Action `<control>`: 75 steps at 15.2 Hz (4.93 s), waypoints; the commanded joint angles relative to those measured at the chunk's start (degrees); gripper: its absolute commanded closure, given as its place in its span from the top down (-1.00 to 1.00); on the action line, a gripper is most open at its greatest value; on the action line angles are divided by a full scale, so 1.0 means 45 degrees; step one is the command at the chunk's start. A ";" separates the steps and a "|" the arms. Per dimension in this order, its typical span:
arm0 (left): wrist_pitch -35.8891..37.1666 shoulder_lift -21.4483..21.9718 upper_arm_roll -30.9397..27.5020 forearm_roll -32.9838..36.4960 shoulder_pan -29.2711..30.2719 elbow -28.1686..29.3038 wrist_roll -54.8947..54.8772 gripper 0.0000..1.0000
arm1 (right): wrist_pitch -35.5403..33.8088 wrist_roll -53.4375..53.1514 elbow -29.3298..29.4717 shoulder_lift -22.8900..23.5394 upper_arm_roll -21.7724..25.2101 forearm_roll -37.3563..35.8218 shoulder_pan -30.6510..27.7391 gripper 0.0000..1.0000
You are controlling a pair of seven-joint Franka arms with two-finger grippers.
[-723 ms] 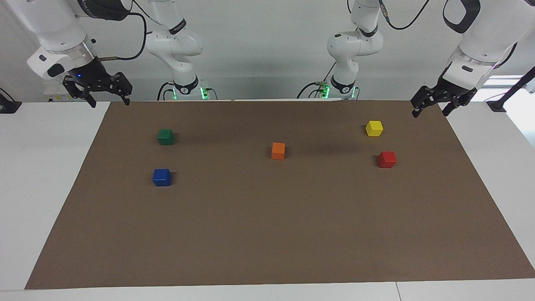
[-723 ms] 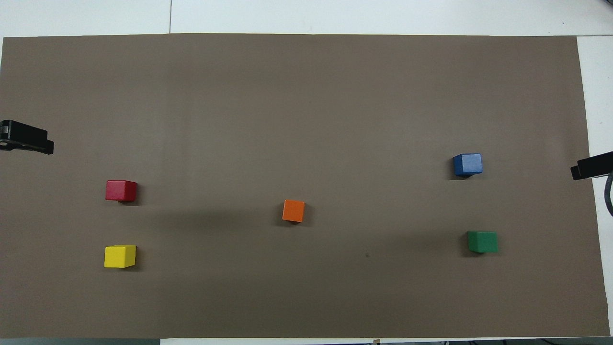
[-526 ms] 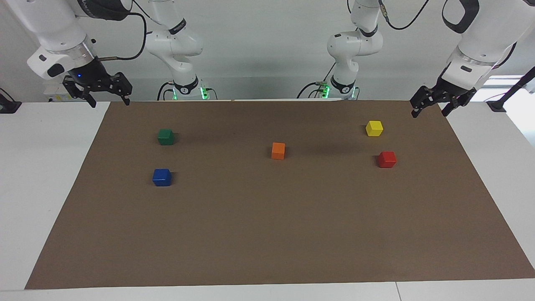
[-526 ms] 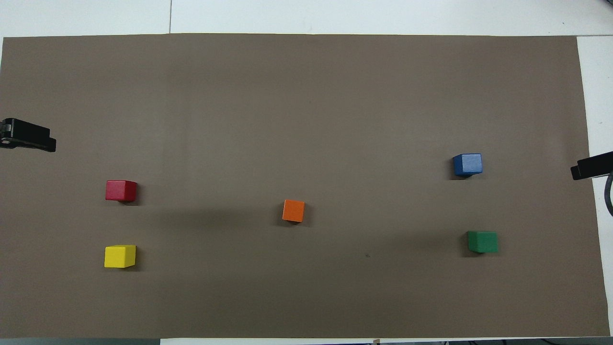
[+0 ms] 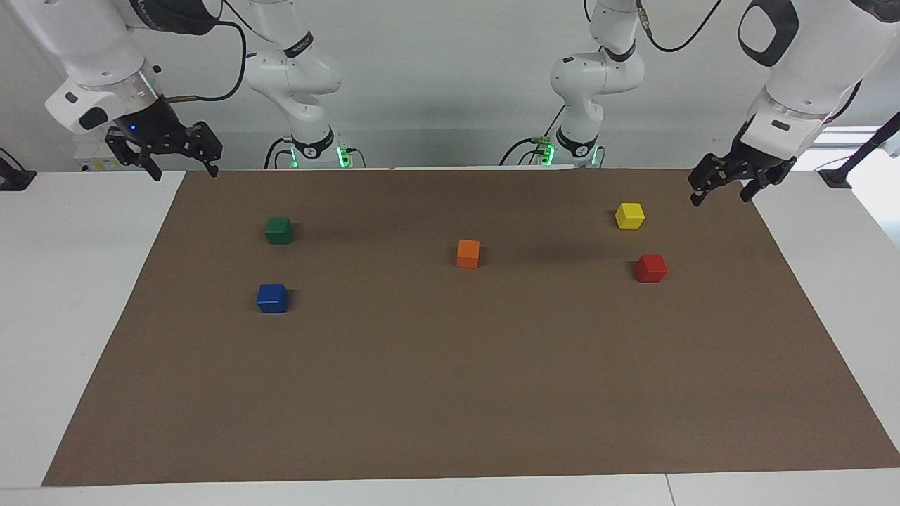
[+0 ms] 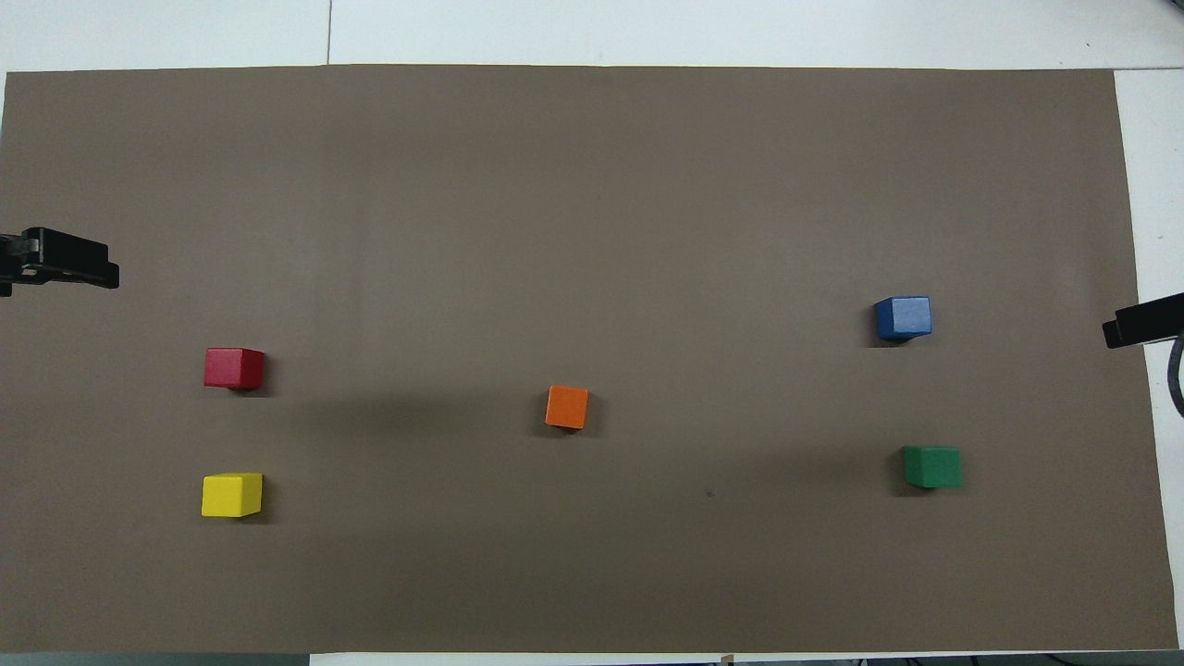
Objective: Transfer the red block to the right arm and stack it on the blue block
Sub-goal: 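Move the left gripper toward the red cube while the right gripper advances, then grasp the red cube with the left gripper and lift it, then carry the red cube toward the right gripper while the right gripper approaches, then close the right gripper on the red cube and open the left gripper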
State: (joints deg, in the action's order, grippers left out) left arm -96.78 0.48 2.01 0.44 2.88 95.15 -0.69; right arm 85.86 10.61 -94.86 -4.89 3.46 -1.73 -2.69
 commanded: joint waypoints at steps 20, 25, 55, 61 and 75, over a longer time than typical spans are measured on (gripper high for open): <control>-0.9158 -0.0966 -0.0016 0.0136 0.0687 0.8053 -0.2150 1.00 | 0.1628 0.7349 -0.7981 -0.0691 -0.0104 1.3617 -0.2274 1.00; -0.9489 -0.1179 0.0004 0.0136 0.0570 0.8211 -0.2073 0.97 | -0.0463 0.8050 -0.8938 -0.0458 -0.0143 1.6611 -0.2039 1.00; -0.2553 0.1633 0.2561 -0.8790 -0.2711 0.2547 2.3526 -1.00 | -0.3260 1.1820 -0.9506 0.3176 -0.0162 2.7004 0.4289 1.00; -0.3181 0.2081 0.2621 -0.8809 -0.3725 0.3424 2.4959 -1.00 | -0.3201 1.2388 -0.9370 0.3645 -0.0182 2.8567 0.5383 1.00; -0.3689 0.2648 0.2621 -0.8790 -0.4430 0.4500 2.4295 -1.00 | -0.3631 1.2330 -0.8999 0.4133 -0.0280 3.1029 0.6711 1.00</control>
State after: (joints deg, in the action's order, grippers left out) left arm -112.04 10.34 14.46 -37.58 -16.27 112.92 109.81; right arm 69.93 65.55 -136.05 13.05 2.57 136.13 27.01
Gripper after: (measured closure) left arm 0.454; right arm 0.000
